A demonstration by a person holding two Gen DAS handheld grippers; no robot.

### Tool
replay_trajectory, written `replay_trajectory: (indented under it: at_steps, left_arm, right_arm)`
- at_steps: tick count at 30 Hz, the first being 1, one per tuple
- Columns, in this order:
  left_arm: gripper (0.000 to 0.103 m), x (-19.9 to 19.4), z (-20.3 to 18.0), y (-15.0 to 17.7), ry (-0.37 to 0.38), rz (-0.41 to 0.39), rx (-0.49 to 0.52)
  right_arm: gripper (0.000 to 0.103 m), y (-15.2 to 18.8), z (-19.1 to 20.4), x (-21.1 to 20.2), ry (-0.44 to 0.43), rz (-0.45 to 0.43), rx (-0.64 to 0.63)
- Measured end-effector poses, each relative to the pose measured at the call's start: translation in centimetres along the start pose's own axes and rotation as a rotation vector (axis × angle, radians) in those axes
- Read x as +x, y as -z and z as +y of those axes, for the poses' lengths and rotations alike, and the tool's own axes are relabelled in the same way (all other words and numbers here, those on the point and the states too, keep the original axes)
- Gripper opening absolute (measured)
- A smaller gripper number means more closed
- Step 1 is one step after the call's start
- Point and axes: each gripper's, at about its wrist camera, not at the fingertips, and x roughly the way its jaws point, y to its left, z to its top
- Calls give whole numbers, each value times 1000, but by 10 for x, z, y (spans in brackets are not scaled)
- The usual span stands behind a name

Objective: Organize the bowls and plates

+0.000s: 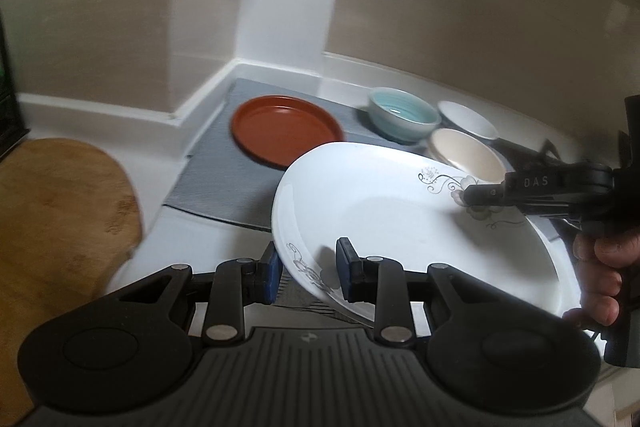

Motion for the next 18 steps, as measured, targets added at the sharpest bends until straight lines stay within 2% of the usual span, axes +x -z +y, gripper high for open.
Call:
replay_trajectory:
  at_steps: [11,18]
  left_arm:
    - [32,17,-43,3,111,38,127]
    - [32,26,-58,8,151,58,183]
  right_arm:
    - [25,31,-55,-32,93,-52,130]
    - [25,48,-76,-40,132,-78,197]
